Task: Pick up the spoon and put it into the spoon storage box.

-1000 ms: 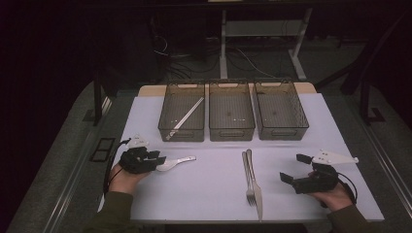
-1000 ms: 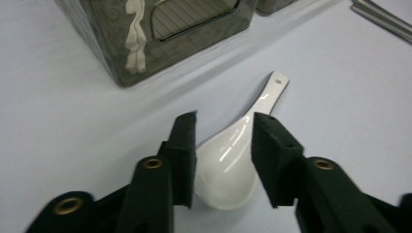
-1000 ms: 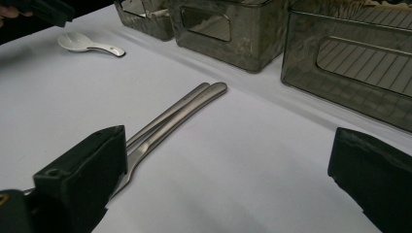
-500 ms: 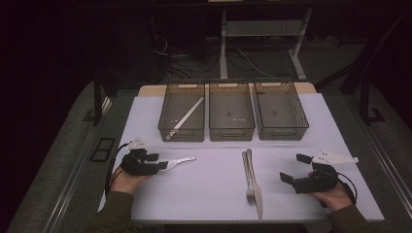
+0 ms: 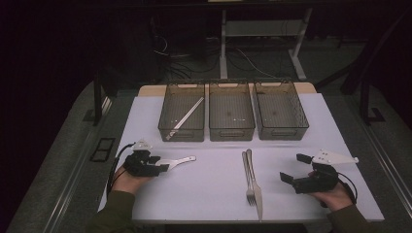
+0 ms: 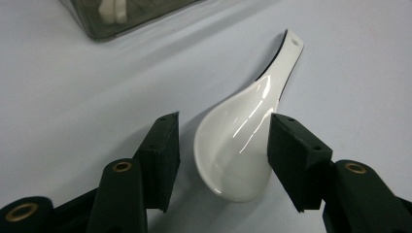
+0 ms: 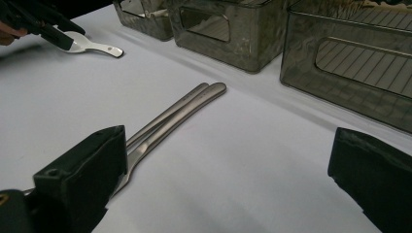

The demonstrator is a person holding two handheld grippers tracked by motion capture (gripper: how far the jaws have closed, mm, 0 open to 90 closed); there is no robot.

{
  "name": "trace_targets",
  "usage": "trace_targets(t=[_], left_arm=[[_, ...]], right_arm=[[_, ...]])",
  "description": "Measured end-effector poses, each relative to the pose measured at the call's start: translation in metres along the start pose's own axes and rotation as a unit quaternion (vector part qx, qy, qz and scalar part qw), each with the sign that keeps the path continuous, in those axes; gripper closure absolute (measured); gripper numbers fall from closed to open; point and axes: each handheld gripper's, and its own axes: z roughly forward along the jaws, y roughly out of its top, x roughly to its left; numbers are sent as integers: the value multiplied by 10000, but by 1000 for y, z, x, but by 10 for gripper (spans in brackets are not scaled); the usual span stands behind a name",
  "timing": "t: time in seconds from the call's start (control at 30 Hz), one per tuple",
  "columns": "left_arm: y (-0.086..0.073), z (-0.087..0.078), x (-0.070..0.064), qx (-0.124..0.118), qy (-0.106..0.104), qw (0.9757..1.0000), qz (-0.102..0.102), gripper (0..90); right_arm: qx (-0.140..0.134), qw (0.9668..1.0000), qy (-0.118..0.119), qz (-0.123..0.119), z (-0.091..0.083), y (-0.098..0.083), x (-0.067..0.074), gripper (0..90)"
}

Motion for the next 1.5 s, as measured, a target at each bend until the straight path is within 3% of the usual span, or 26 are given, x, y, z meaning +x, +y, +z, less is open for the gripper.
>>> trace_targets(t=[0.37,0.6,0.93,1.0,1.1,1.5], left_arm=[[1,1,-11,170,133,9989,411,508],[4,2,-18,372,330,9960,748,550],[5,-1,-19,395,248,9958,793,634],[5,-4,-19,314,205,9962,789,758],[5,-5,-19,308,181,9961,802,790],[7,-6,-20,324,178,9970,682,801]], right_arm=[[-8,10000,-4,14,0,0,0,8],[-7,10000,-8,7,0,0,0,8],[-9,10000,-11,4,-1,0,0,8],[-11,10000,-12,4,-1,0,0,8],[-10,10000,-16,4,-1,0,1,8],[-20,10000,-6,-18,-1,1,1,8]])
